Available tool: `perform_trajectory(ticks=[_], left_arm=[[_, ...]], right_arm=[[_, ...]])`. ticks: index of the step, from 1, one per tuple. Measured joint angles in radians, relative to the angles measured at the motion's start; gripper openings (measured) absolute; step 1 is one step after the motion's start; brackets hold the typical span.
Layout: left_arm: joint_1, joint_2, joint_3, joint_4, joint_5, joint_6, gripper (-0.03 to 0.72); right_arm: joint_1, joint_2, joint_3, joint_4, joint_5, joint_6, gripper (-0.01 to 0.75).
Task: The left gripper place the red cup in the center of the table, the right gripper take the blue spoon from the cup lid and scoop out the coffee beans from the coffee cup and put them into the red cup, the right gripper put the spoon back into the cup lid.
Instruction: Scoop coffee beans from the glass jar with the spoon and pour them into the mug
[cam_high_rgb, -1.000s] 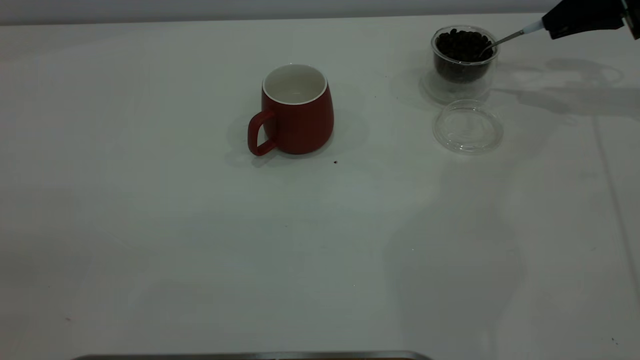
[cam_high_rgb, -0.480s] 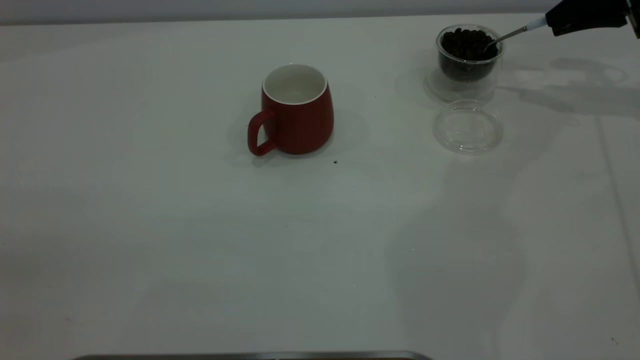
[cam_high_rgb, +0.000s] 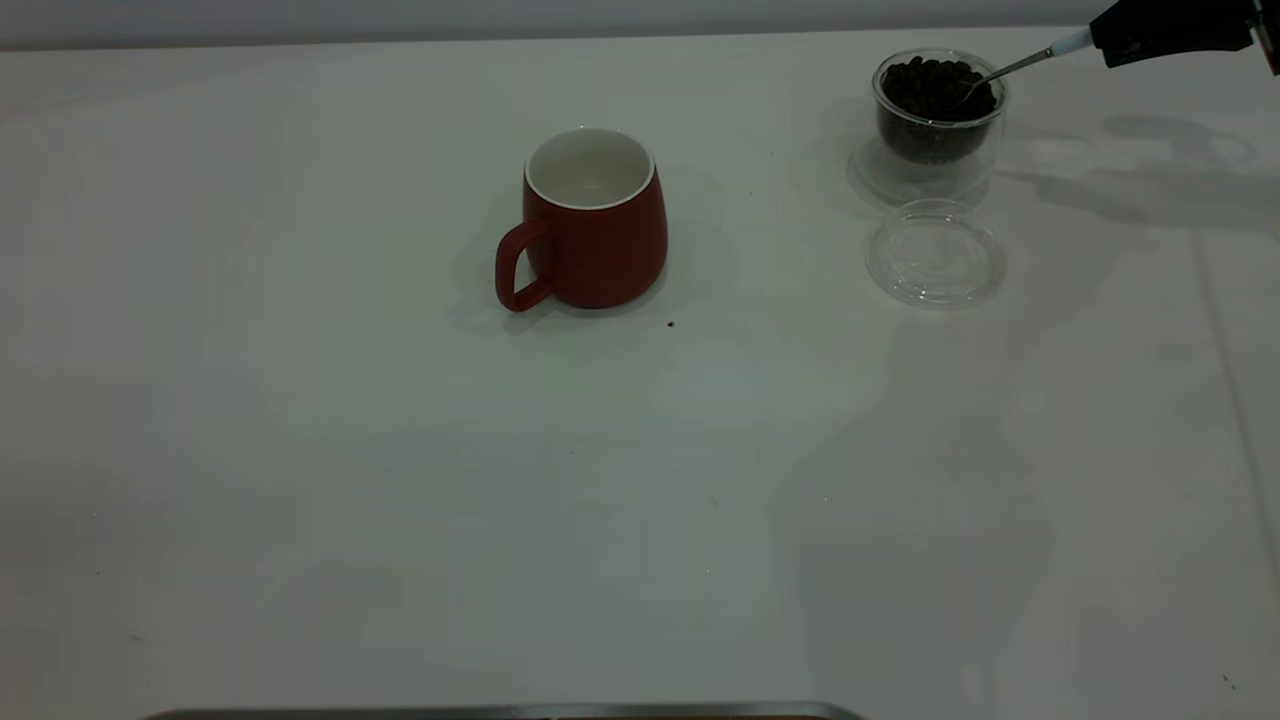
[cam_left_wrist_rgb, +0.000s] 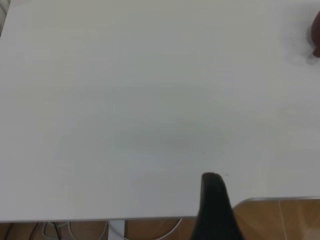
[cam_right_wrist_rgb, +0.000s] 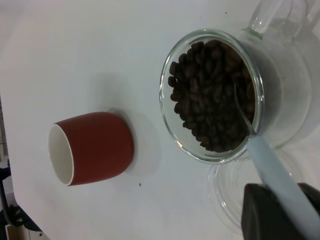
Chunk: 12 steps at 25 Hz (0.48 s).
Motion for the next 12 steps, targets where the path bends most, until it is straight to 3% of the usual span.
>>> perform_trajectory(ticks=[12], left_arm=[[0.0, 0.0, 0.0, 0.0, 0.0, 0.0, 0.587]], right_arm=[[0.0, -0.021, 0.092, 0.025, -0.003, -0.017, 0.114]])
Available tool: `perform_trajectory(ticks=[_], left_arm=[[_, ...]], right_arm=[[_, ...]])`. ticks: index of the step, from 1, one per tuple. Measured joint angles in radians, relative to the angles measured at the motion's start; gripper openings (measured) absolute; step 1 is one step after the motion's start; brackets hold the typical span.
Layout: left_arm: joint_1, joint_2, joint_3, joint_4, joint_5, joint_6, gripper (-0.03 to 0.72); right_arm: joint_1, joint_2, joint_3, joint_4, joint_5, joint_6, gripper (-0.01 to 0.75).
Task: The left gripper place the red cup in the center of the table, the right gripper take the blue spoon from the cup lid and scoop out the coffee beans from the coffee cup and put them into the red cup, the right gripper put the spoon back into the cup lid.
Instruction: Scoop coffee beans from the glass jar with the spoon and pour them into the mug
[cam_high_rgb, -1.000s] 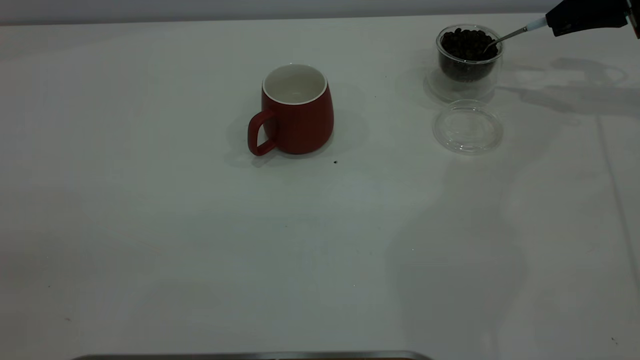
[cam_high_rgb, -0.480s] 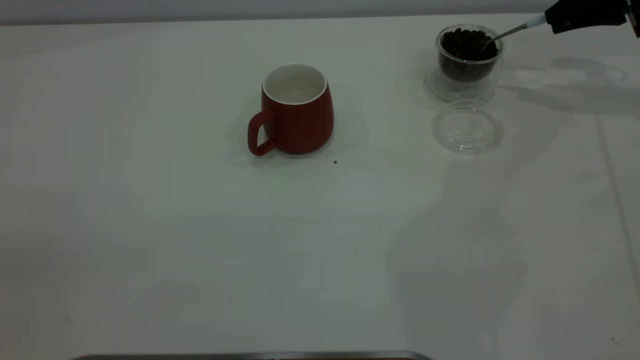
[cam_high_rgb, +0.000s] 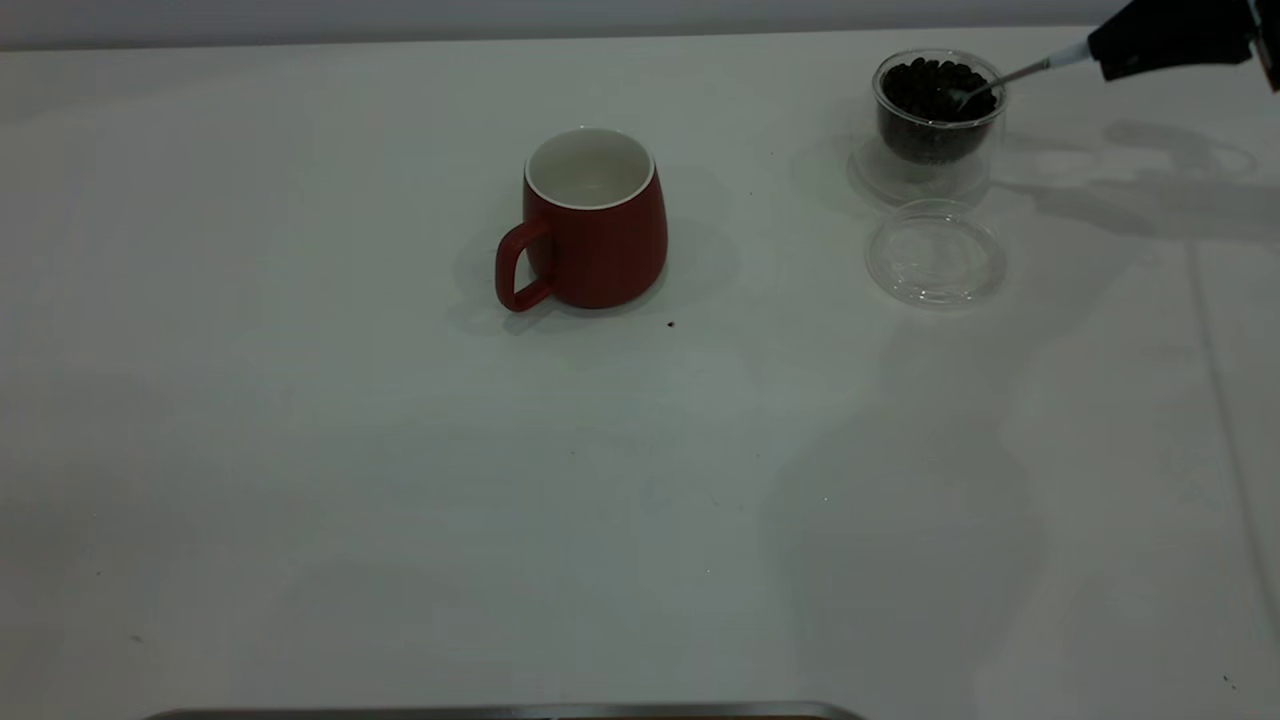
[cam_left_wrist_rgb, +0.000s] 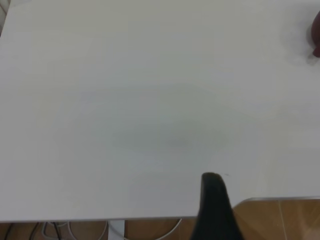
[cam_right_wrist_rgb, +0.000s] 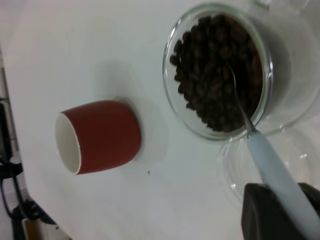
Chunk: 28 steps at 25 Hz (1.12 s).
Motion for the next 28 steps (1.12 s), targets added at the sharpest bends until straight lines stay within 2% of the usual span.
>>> perform_trajectory(ticks=[7, 28], left_arm=[[0.0, 0.0, 0.0, 0.0, 0.0, 0.0, 0.587], [0.0, 0.0, 0.0, 0.0, -0.001, 0.003, 0.587]], right_arm=[[0.0, 0.0, 0.037, 0.064, -0.005, -0.046, 0.114], [0.0, -0.018, 0.039, 0.065, -0.006, -0.046, 0.114]])
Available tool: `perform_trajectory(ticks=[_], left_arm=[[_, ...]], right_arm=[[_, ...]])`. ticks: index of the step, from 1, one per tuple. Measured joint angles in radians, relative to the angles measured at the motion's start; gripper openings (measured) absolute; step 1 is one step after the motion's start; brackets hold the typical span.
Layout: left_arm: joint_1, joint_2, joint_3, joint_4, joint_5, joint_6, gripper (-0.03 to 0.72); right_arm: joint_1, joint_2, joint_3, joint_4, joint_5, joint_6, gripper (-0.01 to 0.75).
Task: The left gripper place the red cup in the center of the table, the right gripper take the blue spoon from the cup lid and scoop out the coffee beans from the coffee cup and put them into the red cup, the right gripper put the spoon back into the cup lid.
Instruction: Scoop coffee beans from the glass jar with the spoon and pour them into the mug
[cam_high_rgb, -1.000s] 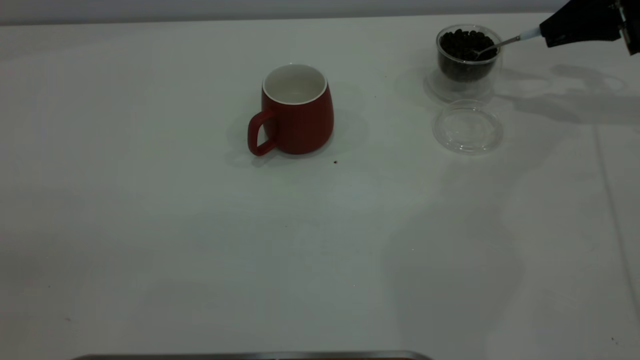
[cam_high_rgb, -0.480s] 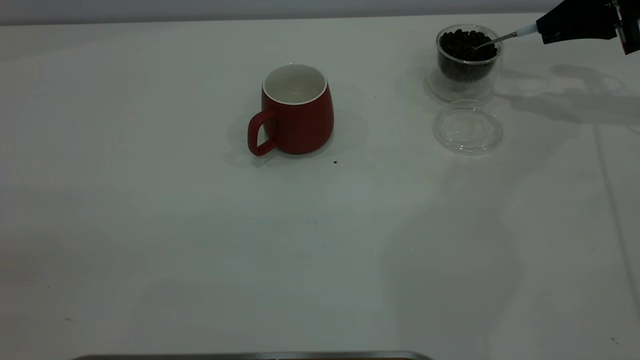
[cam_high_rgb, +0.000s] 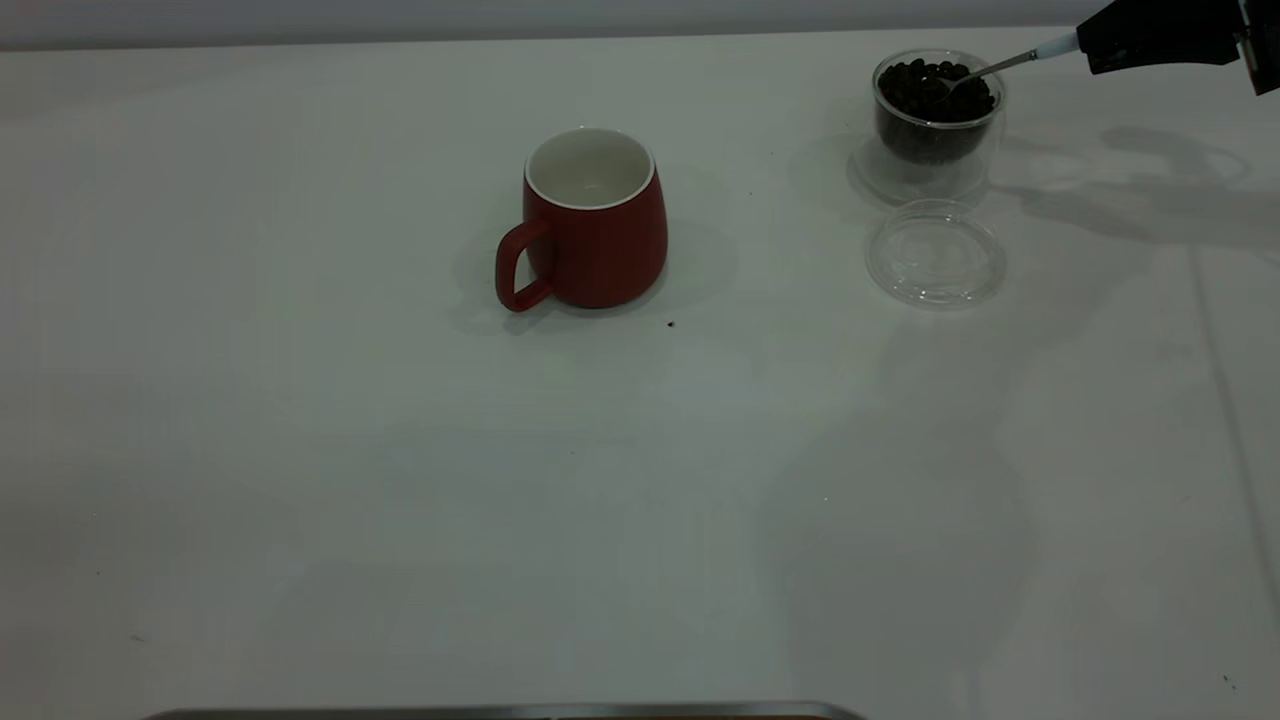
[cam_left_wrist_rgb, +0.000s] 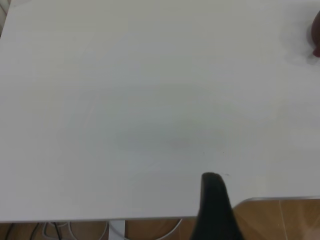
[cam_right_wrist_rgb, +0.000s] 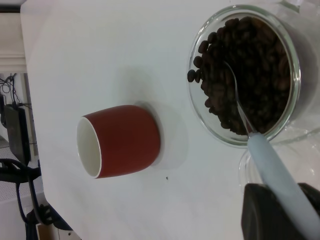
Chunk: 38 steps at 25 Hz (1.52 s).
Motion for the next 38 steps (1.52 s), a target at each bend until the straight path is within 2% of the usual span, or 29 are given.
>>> perform_trajectory(ticks=[20, 29, 38], left_arm=[[0.0, 0.0, 0.0, 0.0, 0.0, 0.0, 0.587], [0.0, 0.0, 0.0, 0.0, 0.0, 0.0, 0.587], [0.0, 0.0, 0.0, 0.0, 0.0, -0.001, 0.587]], right_arm=[[-0.026, 0.011, 0.002, 0.05, 0.0, -0.02, 0.114], [-0.044, 0.008, 0.147, 0.127, -0.009, -0.1, 0.114], [-0.046, -0.003, 0.15, 0.174, -0.014, -0.114, 0.114]])
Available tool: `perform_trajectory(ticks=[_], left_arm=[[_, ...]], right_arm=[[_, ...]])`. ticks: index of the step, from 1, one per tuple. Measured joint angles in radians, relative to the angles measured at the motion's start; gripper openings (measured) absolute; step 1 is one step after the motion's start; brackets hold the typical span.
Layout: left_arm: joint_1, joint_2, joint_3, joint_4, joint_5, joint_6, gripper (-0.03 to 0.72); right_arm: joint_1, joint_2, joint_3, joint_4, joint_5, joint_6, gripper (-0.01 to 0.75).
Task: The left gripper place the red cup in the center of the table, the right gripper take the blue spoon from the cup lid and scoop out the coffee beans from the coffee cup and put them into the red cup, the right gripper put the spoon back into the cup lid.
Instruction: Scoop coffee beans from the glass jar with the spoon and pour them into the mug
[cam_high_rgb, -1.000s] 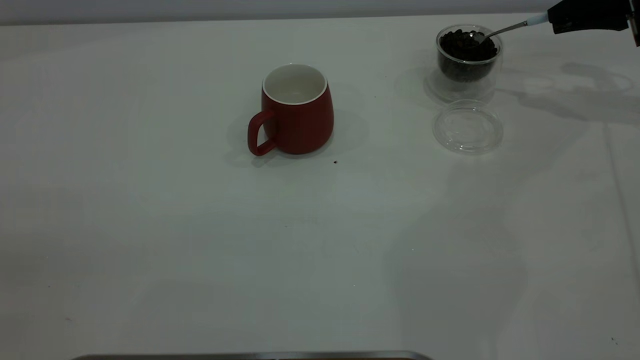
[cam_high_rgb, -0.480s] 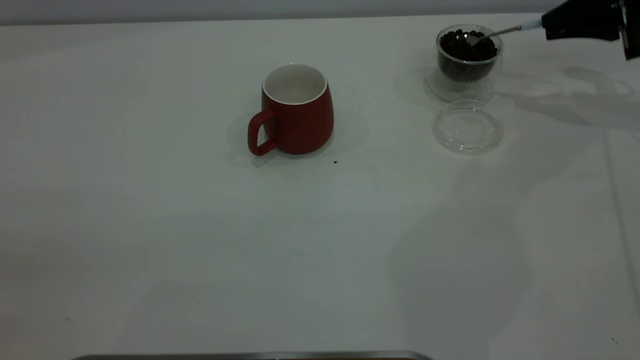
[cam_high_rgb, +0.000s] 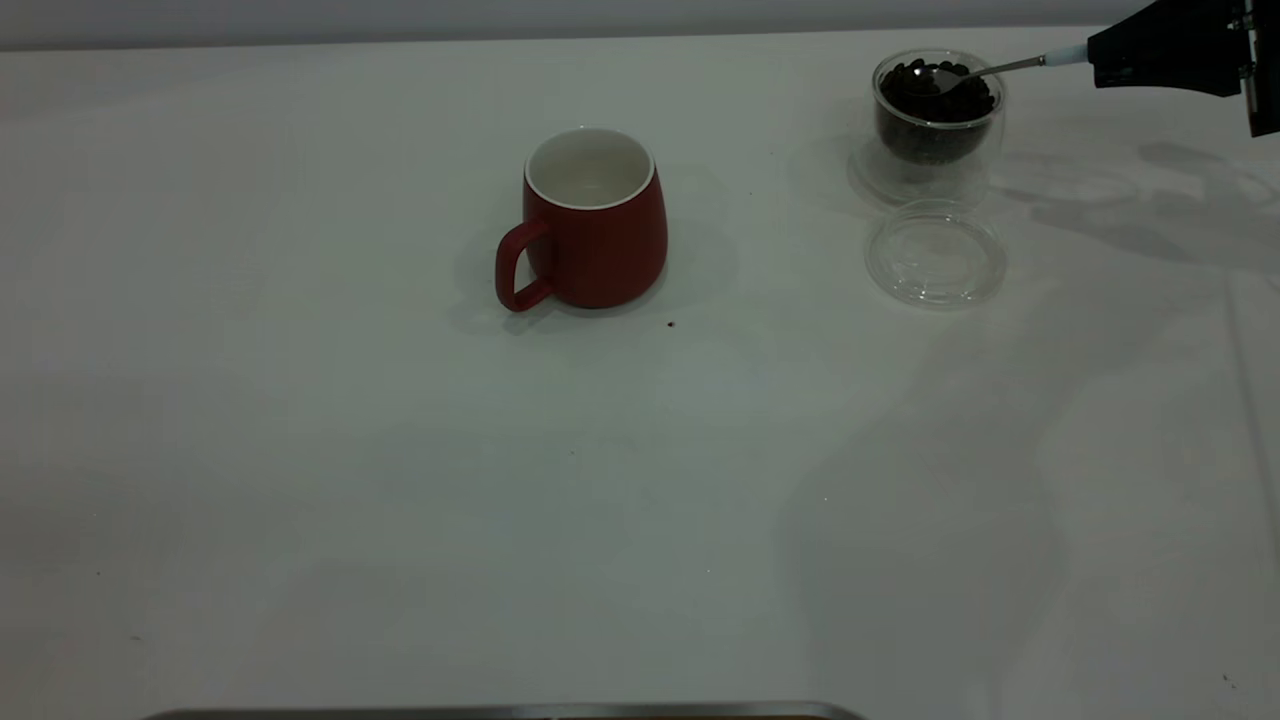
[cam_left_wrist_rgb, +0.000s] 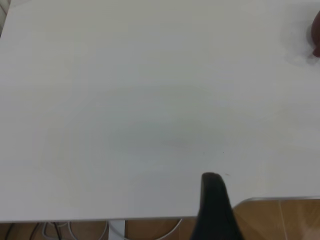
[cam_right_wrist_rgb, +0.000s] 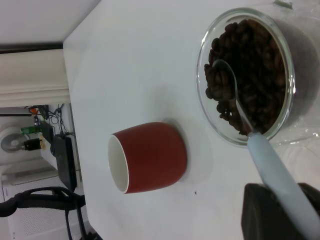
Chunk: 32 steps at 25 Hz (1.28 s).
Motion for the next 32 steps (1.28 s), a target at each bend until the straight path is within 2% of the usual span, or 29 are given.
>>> perform_trajectory(ticks=[17, 23, 32], left_arm=[[0.0, 0.0, 0.0, 0.0, 0.001, 0.0, 0.587], [0.0, 0.0, 0.0, 0.0, 0.001, 0.0, 0.587], [0.0, 0.0, 0.0, 0.0, 0.001, 0.0, 0.587]], right_arm=[[0.012, -0.147, 0.029, -0.002, 0.001, 0.027, 0.114], [0.096, -0.159, 0.029, -0.001, 0.0, 0.049, 0.114], [0.274, -0.159, 0.029, 0.037, 0.001, 0.05, 0.114]])
